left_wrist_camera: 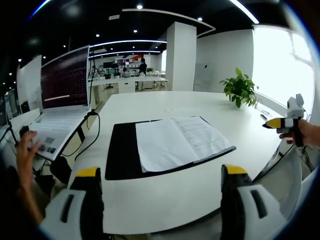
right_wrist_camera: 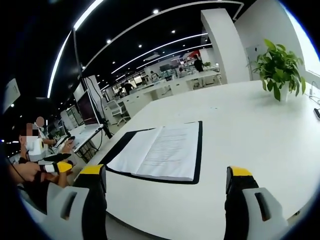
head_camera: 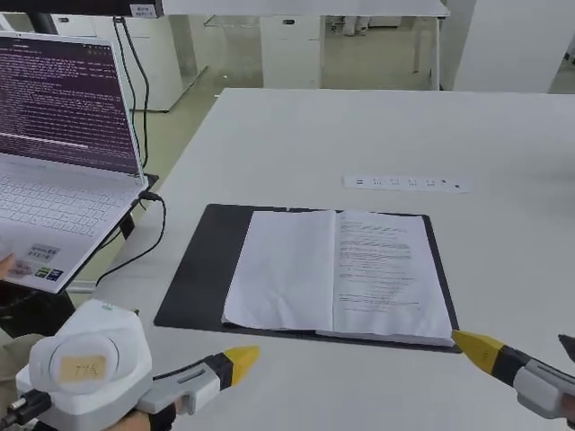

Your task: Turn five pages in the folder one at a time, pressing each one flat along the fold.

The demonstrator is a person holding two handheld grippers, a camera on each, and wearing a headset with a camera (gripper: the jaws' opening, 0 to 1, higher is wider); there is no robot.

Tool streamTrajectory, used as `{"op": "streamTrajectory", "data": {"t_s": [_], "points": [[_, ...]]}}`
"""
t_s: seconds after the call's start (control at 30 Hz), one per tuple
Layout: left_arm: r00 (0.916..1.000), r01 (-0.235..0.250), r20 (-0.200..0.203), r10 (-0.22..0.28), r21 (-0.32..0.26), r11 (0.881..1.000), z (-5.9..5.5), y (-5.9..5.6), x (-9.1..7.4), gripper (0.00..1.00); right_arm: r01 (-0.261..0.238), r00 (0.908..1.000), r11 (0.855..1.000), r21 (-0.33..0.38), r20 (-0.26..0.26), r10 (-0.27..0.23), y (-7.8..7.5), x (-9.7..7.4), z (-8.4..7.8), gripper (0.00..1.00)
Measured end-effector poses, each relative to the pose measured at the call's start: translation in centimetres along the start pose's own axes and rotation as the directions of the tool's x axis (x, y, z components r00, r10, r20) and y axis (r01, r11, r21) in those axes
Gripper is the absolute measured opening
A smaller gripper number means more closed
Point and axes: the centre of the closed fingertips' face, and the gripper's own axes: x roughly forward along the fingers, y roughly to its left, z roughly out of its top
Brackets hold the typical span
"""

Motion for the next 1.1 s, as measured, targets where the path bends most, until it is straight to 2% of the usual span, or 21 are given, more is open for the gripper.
{"op": "streamTrajectory", "data": {"t_s": [0.23,0.37,0.43,0.5,0.57,0.67,0.7,0.77,0.83,0.9,0.97,1.0,1.1], "points": [[0.9997,0.020,-0.014,-0.020,0.007,1.000,0.1,-1.1,1.6,0.99,0.000,1.0000,1.000,0.004,-0.005,0.000,-0.5,0.3,-0.1,1.00],[0.9985,0.050,-0.024,-0.050,0.022,0.998,0.4,-2.5,3.5,0.99,-0.006,1.0000,1.000,0.009,-0.003,0.006,-0.7,0.6,0.0,0.99],[0.9976,0.068,-0.018,-0.067,0.032,0.997,0.6,-3.2,4.4,0.96,-0.010,0.9999,1.000,0.007,-0.010,0.010,-0.7,0.8,-0.1,0.99],[0.9951,0.095,-0.033,-0.094,0.043,0.995,0.8,-4.5,6.0,0.94,-0.011,0.9999,1.000,0.009,-0.012,0.011,-0.8,1.0,-0.1,0.98],[0.9927,0.119,-0.026,-0.118,0.047,0.992,1.0,-5.6,7.1,0.92,-0.013,0.9998,1.000,0.009,-0.017,0.013,-0.6,1.1,-0.3,0.98],[0.9867,0.160,-0.044,-0.157,0.076,0.984,0.8,-7.5,9.2,0.88,-0.018,0.9996,1.000,0.011,-0.021,0.019,-0.6,1.3,-0.4,0.98],[0.9815,0.187,-0.056,-0.183,0.088,0.978,0.5,-8.5,10.1,0.87,-0.019,0.9995,1.000,0.011,-0.027,0.019,-0.6,1.4,-0.5,0.97],[0.9788,0.199,-0.070,-0.193,0.099,0.975,0.3,-9.5,11.3,0.84,-0.019,0.9995,1.000,0.010,-0.026,0.019,-0.5,1.6,-0.6,0.97],[0.9714,0.232,-0.077,-0.225,0.111,0.966,0.1,-11.3,12.8,0.82,-0.019,0.9994,1.000,0.015,-0.030,0.019,-0.4,1.8,-0.7,0.97],[0.9654,0.253,-0.101,-0.241,0.135,0.958,-0.3,-12.5,14.0,0.80,-0.020,0.9993,1.000,0.016,-0.030,0.020,-0.3,1.9,-0.8,0.97],[0.9632,0.262,-0.101,-0.249,0.136,0.956,-0.4,-13.4,14.9,0.79,-0.022,0.9993,1.000,0.019,-0.030,0.023,-0.2,2.2,-0.9,0.96],[0.9596,0.274,-0.106,-0.261,0.147,0.950,-0.4,-14.0,15.4,0.78,-0.020,0.9991,1.000,0.021,-0.036,0.021,-0.2,2.3,-1.0,0.96],[0.9556,0.286,-0.118,-0.270,0.157,0.945,-0.6,-15.0,16.8,0.75,-0.020,0.9992,0.999,0.028,-0.035,0.021,-0.1,2.6,-1.1,0.96]]}}
